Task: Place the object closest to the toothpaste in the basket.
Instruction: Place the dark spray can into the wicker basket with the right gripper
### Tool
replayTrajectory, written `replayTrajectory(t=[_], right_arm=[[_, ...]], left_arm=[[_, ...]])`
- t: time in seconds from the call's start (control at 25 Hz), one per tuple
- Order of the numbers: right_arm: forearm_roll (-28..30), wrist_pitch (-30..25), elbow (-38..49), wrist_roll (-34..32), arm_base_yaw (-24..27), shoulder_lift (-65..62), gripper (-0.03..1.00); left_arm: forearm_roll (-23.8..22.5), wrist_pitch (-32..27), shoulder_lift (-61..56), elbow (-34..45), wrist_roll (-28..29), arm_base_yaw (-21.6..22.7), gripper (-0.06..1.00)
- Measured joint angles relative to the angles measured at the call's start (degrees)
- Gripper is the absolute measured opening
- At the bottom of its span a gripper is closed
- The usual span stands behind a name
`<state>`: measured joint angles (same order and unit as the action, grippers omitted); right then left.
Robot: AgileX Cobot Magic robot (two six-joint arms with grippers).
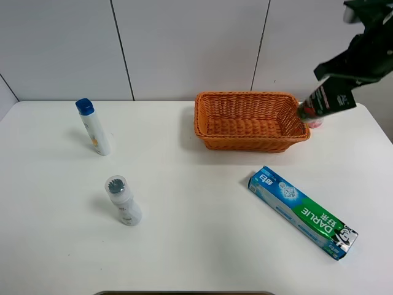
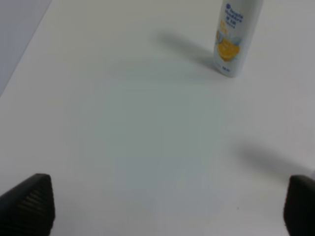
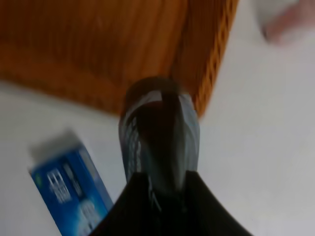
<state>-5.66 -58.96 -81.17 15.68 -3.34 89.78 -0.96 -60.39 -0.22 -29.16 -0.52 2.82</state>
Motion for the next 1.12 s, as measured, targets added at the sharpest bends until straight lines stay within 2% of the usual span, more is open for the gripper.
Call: replayTrajectory(t=[0.28, 0.44, 0.6, 1.12], right_arm=[[-2.6, 0.7, -8.3, 0.0, -0.7, 10.3, 0.18], [-2.8, 4.6, -10.4, 0.0, -1.7, 16.7, 0.18], [-3.5, 7.7, -11.6, 0.0, -2.2, 22.0, 0.16], [-3.5, 9.2, -11.8, -0.3, -2.3, 25.8, 0.16]], left_arm=[[0.0, 0.0, 0.0, 0.0, 0.0, 0.0, 0.94], [0.0, 0.0, 0.0, 0.0, 0.0, 0.0, 0.94], [0.0, 0.0, 0.0, 0.0, 0.0, 0.0, 0.94], [0.0, 0.0, 0.0, 0.0, 0.0, 0.0, 0.94]])
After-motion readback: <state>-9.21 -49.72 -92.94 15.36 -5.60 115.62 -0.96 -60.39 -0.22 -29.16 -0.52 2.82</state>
